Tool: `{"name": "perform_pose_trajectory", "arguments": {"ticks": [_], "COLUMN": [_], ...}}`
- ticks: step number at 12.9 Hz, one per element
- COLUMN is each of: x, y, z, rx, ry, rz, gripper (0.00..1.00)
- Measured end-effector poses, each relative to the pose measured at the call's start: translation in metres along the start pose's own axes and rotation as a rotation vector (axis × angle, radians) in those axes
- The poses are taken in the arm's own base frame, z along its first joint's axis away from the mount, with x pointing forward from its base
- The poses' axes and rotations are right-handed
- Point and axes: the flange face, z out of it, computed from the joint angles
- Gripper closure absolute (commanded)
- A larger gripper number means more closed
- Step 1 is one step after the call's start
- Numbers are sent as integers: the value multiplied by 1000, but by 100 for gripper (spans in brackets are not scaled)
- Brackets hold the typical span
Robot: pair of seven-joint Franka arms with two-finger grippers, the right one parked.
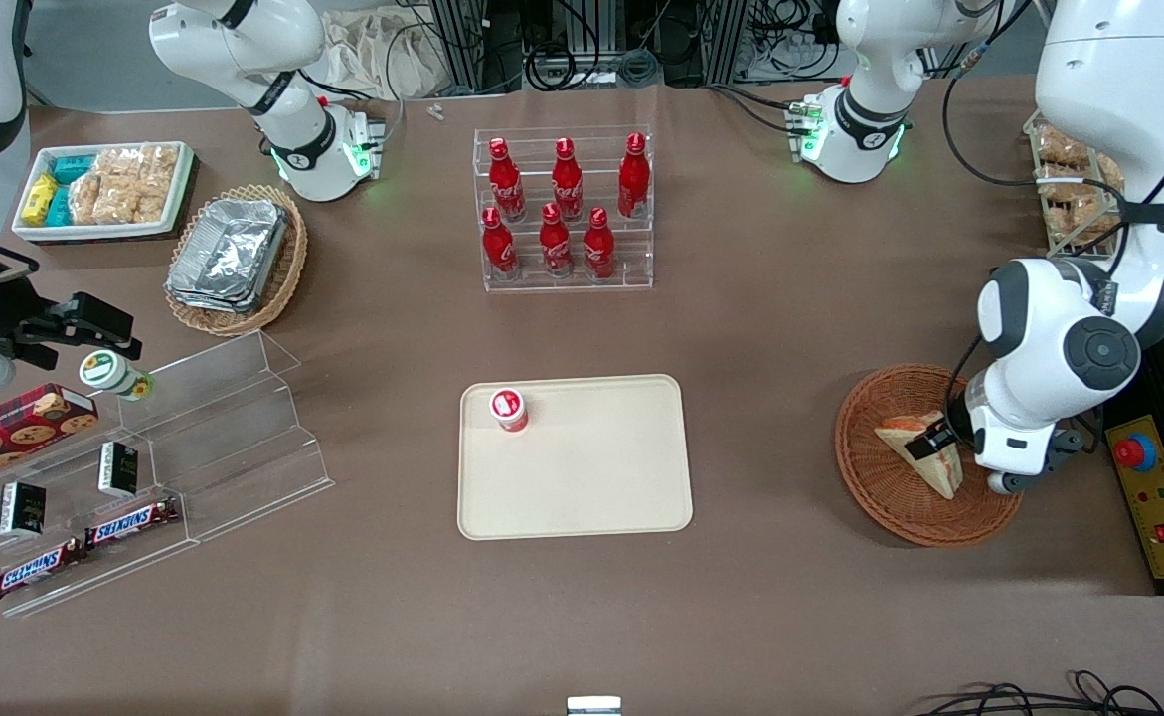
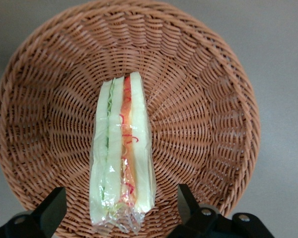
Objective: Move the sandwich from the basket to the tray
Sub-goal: 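Close the left gripper on the sandwich's crust edge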
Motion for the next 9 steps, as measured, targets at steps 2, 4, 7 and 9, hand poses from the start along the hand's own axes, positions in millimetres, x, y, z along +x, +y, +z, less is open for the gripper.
{"name": "perform_pose_trajectory", "arguments": {"ticks": [2, 4, 7, 9], "x": [-6, -11, -17, -18], "y": [-3, -6, -9, -11], "z": [10, 19, 30, 33], "rx": [-4, -8, -17, -17], "ry": [3, 5, 14, 13], "rz": [2, 2, 4, 1], "gripper": [1, 3, 96, 100]}}
